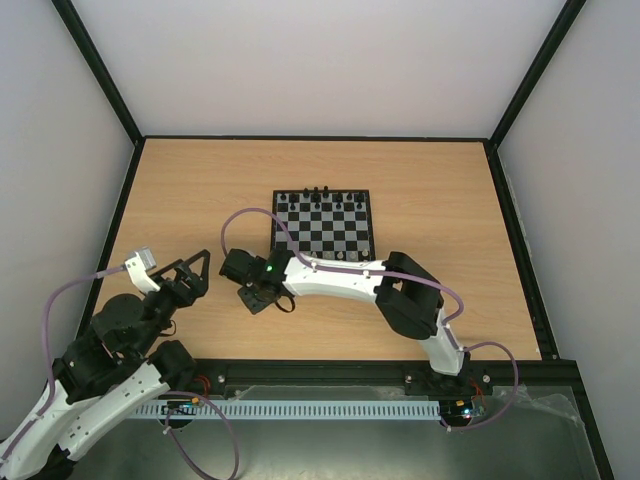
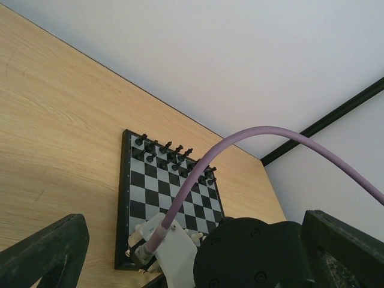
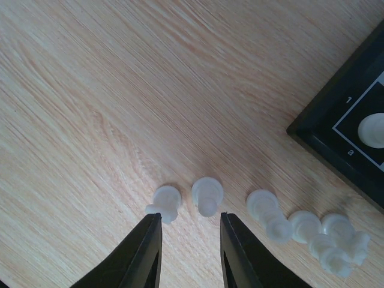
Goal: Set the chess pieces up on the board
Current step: Pick up the chess piece at the center of the board.
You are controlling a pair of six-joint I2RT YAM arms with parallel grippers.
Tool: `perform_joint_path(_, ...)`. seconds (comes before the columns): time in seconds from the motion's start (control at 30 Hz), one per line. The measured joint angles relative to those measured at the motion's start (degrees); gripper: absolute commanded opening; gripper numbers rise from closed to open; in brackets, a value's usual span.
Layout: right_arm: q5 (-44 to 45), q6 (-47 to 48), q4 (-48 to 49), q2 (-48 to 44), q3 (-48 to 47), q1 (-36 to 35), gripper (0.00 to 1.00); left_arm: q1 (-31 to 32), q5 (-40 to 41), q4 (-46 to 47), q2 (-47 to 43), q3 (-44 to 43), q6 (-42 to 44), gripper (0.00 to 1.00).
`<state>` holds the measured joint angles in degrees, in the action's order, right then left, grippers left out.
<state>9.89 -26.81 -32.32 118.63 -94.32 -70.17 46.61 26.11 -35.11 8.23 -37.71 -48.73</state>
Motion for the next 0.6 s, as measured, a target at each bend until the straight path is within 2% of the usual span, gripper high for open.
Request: perform_joint_path(0.6, 0.9, -0.2, -0.9, 3.0, -0.7, 0.9, 0.23, 0.0, 0.0, 0.0, -0.4, 0.0, 0.0, 0.99)
